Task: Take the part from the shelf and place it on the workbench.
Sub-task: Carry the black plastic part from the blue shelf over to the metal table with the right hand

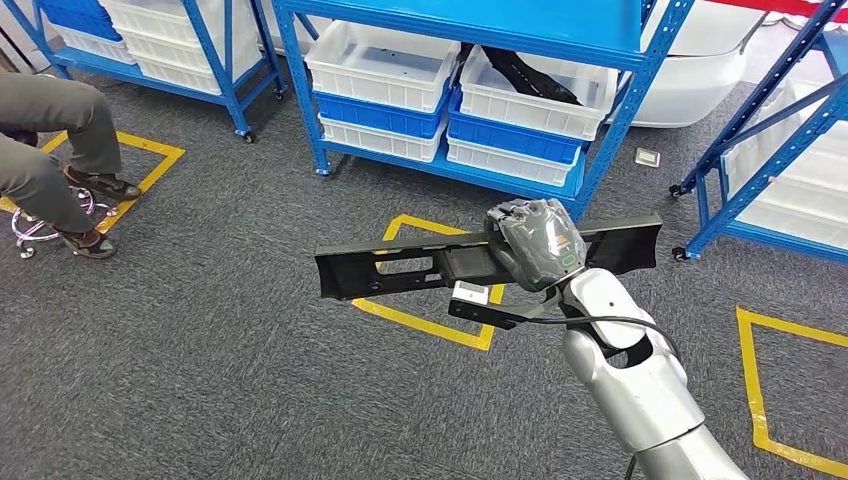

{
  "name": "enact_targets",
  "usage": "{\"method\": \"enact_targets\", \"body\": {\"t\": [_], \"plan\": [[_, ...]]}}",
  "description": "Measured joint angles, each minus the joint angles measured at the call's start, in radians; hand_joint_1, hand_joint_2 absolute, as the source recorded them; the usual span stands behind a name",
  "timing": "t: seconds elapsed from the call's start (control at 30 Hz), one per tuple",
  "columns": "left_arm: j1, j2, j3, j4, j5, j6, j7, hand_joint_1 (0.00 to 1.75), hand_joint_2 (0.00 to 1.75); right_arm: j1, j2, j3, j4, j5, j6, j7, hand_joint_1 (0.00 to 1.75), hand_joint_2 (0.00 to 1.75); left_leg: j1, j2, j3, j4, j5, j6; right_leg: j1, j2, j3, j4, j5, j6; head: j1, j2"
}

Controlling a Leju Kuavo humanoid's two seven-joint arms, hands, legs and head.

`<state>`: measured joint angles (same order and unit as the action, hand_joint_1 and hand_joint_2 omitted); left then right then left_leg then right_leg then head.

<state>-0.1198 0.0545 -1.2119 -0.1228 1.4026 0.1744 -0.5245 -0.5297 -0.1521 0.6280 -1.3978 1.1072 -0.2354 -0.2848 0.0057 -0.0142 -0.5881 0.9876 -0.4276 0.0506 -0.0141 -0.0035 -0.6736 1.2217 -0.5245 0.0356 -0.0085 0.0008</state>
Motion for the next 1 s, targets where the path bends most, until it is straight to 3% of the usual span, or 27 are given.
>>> {"method": "enact_targets", "body": {"t": [0.07, 0.13, 0.2, 0.27, 0.3, 0.37, 0.43, 0.47, 0.5, 0.6, 0.63, 0.7, 0.77, 0.8, 0.87, 0.93, 0.97, 1.0], "plan": [[0.000, -0.001, -0.002, 0.000, 0.000, -0.002, 0.000, 0.00, 1.75, 0.002, -0.001, 0.001, -0.004, 0.004, -0.001, 0.000, 1.52, 1.75, -0.002, -0.013, -0.012, 0.002, 0.011, -0.008, 0.002, 0.020, 0.099, -0.142, 0.026, 0.006, 0.001, 0.000], [-0.001, -0.001, -0.005, 0.000, 0.001, -0.005, 0.000, 0.00, 1.75, 0.002, -0.001, 0.001, -0.008, 0.011, -0.005, 0.001, 1.52, 1.75, -0.006, -0.022, -0.022, 0.005, 0.021, -0.017, 0.004, 0.037, 0.147, -0.223, 0.034, 0.002, -0.001, 0.000], [0.000, -0.001, -0.007, 0.000, 0.001, -0.006, 0.000, 0.00, 1.75, 0.003, -0.001, 0.003, -0.010, 0.016, -0.008, 0.001, 1.52, 1.75, -0.007, -0.031, -0.030, 0.005, 0.031, -0.027, 0.005, 0.034, 0.151, -0.235, 0.037, -0.006, -0.002, 0.000], [0.002, 0.001, -0.007, 0.000, 0.001, -0.007, 0.000, 0.00, 1.75, 0.002, -0.001, 0.004, -0.011, 0.019, -0.008, 0.001, 1.52, 1.75, -0.002, -0.029, -0.041, 0.023, 0.020, -0.037, -0.005, 0.020, 0.152, -0.239, 0.045, -0.018, -0.002, 0.000], [0.003, 0.002, -0.007, 0.000, 0.001, -0.007, 0.000, 0.00, 1.75, 0.002, 0.000, 0.004, -0.012, 0.019, -0.009, 0.002, 1.52, 1.75, 0.000, -0.022, -0.056, 0.055, -0.002, -0.042, -0.012, 0.012, 0.153, -0.242, 0.050, -0.025, -0.004, 0.000], [0.002, 0.002, -0.008, 0.000, 0.002, -0.007, 0.000, 0.00, 1.75, 0.002, 0.001, 0.005, -0.013, 0.020, -0.009, 0.002, 1.52, 1.75, 0.006, -0.003, -0.109, 0.176, -0.070, -0.054, -0.015, -0.002, 0.151, -0.243, 0.055, -0.034, -0.006, 0.000], [0.003, 0.002, -0.008, 0.000, 0.002, -0.007, 0.000, 0.00, 1.75, 0.004, 0.001, 0.008, -0.014, 0.023, -0.009, 0.002, 1.52, 1.75, 0.015, 0.004, -0.157, 0.288, -0.112, -0.066, -0.015, -0.018, 0.148, -0.243, 0.056, -0.036, -0.006, 0.000], [0.003, 0.002, -0.009, 0.000, 0.002, -0.007, 0.000, 0.00, 1.75, 0.005, 0.001, 0.009, -0.014, 0.026, -0.009, 0.003, 1.52, 1.75, 0.019, 0.008, -0.158, 0.295, -0.106, -0.071, -0.016, -0.025, 0.147, -0.242, 0.056, -0.036, -0.007, 0.000], [0.003, 0.002, -0.009, 0.000, 0.002, -0.007, 0.000, 0.00, 1.75, 0.006, 0.001, 0.010, -0.014, 0.028, -0.009, 0.003, 1.52, 1.75, 0.023, 0.014, -0.139, 0.266, -0.085, -0.075, -0.017, -0.033, 0.147, -0.242, 0.056, -0.035, -0.007, 0.000], [0.001, 0.003, -0.011, 0.000, 0.002, -0.008, 0.000, 0.00, 1.75, 0.006, 0.002, 0.012, -0.014, 0.033, -0.009, 0.004, 1.52, 1.75, 0.030, 0.054, -0.033, 0.082, -0.009, -0.080, -0.016, -0.049, 0.148, -0.238, 0.053, -0.027, -0.008, 0.000], [0.000, 0.003, -0.011, 0.000, 0.002, -0.008, 0.000, 0.00, 1.75, 0.005, 0.002, 0.012, -0.014, 0.034, -0.009, 0.005, 1.52, 1.75, 0.029, 0.064, -0.013, 0.044, -0.002, -0.078, -0.013, -0.053, 0.146, -0.235, 0.051, -0.022, -0.008, 0.000], [-0.002, 0.003, -0.013, 0.000, 0.002, -0.008, 0.002, 0.00, 1.75, 0.004, 0.002, 0.012, -0.014, 0.036, -0.008, 0.006, 1.52, 1.75, 0.022, 0.066, -0.008, 0.023, -0.006, -0.070, -0.005, -0.060, 0.142, -0.232, 0.051, -0.010, -0.005, 0.000], [-0.002, 0.003, -0.015, 0.000, 0.002, -0.008, 0.006, 0.00, 1.75, 0.002, 0.005, 0.012, -0.015, 0.038, -0.008, 0.008, 1.52, 1.75, 0.016, 0.051, -0.015, 0.018, -0.001, -0.053, -0.003, -0.070, 0.137, -0.232, 0.051, 0.005, -0.001, 0.000], [-0.002, 0.003, -0.017, 0.000, 0.002, -0.009, 0.009, 0.00, 1.75, 0.002, 0.006, 0.012, -0.015, 0.039, -0.007, 0.010, 1.52, 1.75, 0.014, 0.043, -0.017, 0.015, 0.003, -0.043, -0.004, -0.061, 0.131, -0.221, 0.042, 0.010, -0.001, 0.000], [-0.003, 0.002, -0.021, 0.000, 0.003, -0.009, 0.013, 0.00, 1.75, 0.002, 0.007, 0.013, -0.016, 0.042, -0.007, 0.013, 1.52, 1.75, 0.013, 0.028, -0.020, 0.009, 0.012, -0.024, -0.007, -0.030, 0.092, -0.143, -0.002, 0.007, 0.000, 0.000], [-0.005, 0.002, -0.024, 0.000, 0.004, -0.010, 0.017, 0.00, 1.75, 0.005, 0.006, 0.015, -0.016, 0.045, -0.005, 0.015, 1.52, 1.75, 0.009, 0.012, -0.026, 0.010, 0.016, -0.014, -0.007, -0.009, 0.027, -0.005, -0.059, -0.004, 0.001, 0.000], [-0.004, 0.002, -0.024, 0.000, 0.005, -0.010, 0.019, 0.00, 1.75, 0.008, 0.006, 0.016, -0.016, 0.046, -0.004, 0.015, 1.52, 1.75, 0.007, 0.003, -0.029, 0.010, 0.017, -0.012, -0.006, -0.005, 0.001, 0.049, -0.076, -0.005, 0.001, 0.000], [-0.004, 0.001, -0.025, 0.000, 0.005, -0.010, 0.020, 0.00, 1.75, 0.011, 0.006, 0.016, -0.016, 0.046, -0.003, 0.015, 1.52, 1.75, 0.004, -0.008, -0.031, 0.010, 0.019, -0.010, -0.003, -0.003, -0.009, 0.067, -0.076, -0.002, 0.001, 0.000]]}}
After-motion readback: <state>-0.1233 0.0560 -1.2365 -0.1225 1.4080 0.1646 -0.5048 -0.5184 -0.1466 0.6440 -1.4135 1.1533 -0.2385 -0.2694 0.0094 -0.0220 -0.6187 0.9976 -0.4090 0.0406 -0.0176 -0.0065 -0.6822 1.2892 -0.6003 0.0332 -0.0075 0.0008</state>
